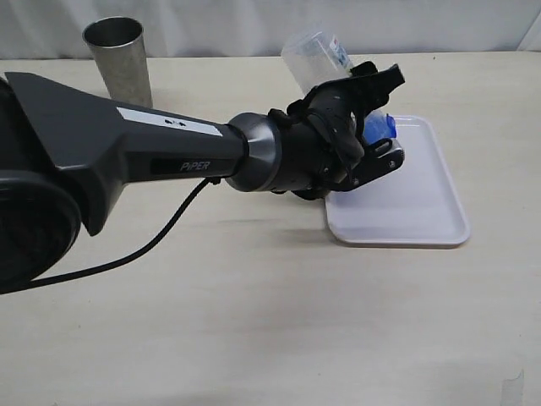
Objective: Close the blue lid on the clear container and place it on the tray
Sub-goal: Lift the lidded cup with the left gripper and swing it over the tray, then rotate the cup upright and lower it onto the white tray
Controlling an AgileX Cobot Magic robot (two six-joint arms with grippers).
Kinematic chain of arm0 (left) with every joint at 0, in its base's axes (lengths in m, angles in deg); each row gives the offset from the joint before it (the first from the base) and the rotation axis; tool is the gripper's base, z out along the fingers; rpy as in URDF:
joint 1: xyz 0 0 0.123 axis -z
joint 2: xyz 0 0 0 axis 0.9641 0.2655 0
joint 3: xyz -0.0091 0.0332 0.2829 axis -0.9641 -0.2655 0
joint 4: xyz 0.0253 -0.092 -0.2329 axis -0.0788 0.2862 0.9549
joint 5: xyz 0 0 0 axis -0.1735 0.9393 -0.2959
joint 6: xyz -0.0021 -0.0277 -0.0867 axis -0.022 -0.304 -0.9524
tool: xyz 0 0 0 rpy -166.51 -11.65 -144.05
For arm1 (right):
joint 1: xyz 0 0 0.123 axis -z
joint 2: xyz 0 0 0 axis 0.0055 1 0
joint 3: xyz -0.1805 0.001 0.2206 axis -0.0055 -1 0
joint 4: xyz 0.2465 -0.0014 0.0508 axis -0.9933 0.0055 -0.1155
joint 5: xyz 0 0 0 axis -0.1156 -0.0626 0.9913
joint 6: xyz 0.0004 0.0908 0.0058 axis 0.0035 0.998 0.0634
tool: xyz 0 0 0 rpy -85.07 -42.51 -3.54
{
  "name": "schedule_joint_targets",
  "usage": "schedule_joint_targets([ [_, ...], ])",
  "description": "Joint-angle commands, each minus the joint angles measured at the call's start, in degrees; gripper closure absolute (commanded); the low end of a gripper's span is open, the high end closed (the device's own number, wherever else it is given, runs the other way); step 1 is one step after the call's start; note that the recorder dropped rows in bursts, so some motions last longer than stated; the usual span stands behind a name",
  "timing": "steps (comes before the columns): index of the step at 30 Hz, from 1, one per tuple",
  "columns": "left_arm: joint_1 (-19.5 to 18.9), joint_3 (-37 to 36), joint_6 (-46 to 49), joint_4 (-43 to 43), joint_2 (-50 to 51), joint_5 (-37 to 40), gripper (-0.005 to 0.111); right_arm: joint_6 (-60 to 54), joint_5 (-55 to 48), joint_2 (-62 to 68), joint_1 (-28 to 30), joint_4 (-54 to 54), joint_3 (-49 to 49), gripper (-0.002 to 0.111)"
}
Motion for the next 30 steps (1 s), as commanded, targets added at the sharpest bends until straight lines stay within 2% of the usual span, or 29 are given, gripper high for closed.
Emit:
schedule_joint_targets([
  [1, 0.10, 0.56, 7.06, -1.01, -0.62, 1.80, 0.107, 0.13, 0.40, -0.24, 0.41, -0.07, -0.07, 0.095],
  [12, 0.10, 0.56, 6.94, -1.01, -0.62, -0.68, 0.107, 0.13, 0.40, -0.24, 0.41, -0.07, -0.07, 0.095],
  [15, 0.10, 0.56, 3.23, -1.01, -0.62, -1.36, 0.107, 0.13, 0.40, -0.24, 0.41, -0.07, -0.07, 0.095],
  [18, 0.10, 0.56, -11.30, -1.01, -0.62, -3.97, 0.107, 0.13, 0.40, -0.24, 0.41, -0.07, -0.07, 0.095],
  [21, -0.18, 0.56, -26.78, -1.01, -0.62, -10.24, 0.107, 0.13, 0.40, -0.24, 0.41, -0.07, -0.07, 0.095],
  [27, -2.94, 3.69, -59.50, -1.01, -0.62, -29.98, 0.107, 0.13, 0.40, -0.24, 0.41, -0.07, -0.07, 0.095],
  [30, -5.05, 6.05, -72.15, -1.01, -0.40, -39.63, 0.107, 0.13, 0.40, -0.24, 0.41, -0.07, -0.07, 0.095],
])
